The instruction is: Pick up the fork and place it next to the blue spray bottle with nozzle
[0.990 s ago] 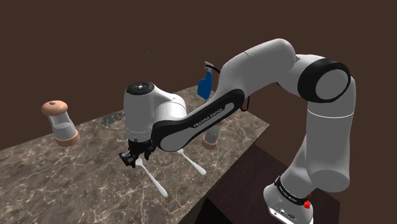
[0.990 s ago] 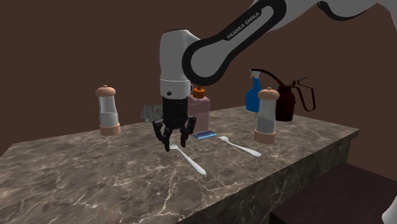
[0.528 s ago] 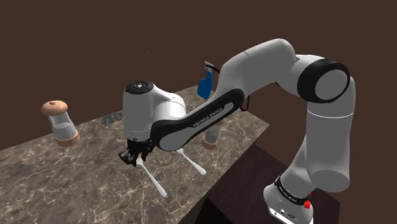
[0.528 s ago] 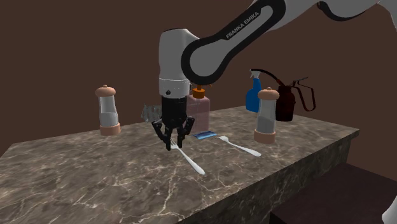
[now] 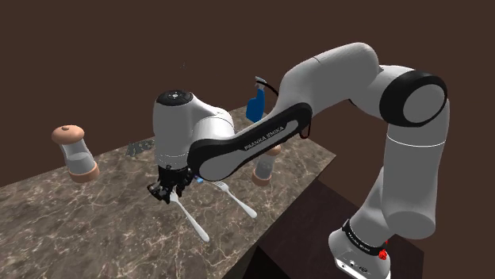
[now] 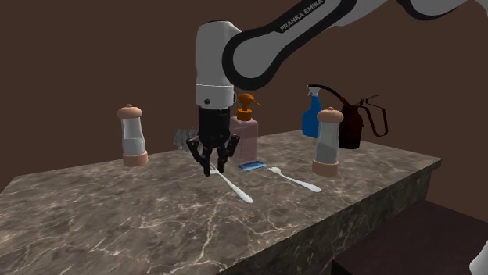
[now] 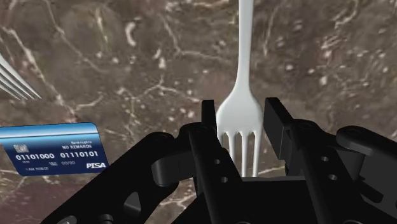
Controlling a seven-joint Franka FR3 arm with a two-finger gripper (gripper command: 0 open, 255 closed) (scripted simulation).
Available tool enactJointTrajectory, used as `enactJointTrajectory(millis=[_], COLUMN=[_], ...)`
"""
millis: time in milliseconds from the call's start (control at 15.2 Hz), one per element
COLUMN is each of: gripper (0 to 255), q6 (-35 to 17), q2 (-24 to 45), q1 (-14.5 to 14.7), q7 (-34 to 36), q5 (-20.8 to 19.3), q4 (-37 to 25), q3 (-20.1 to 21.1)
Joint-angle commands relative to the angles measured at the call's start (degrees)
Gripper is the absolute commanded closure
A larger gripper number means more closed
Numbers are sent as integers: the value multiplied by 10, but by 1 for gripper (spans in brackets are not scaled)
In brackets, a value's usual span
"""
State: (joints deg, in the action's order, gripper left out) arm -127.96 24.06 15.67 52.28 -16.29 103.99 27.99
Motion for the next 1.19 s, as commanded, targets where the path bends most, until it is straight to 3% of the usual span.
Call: enactJointTrajectory(millis=[0,1122], gripper=[255,255], q6=[12,122], q2=[-7,-58], q1=[-1,-10], q7=[-3,-30], q5=[5,42], q4=[-6,-71], q3=[3,20])
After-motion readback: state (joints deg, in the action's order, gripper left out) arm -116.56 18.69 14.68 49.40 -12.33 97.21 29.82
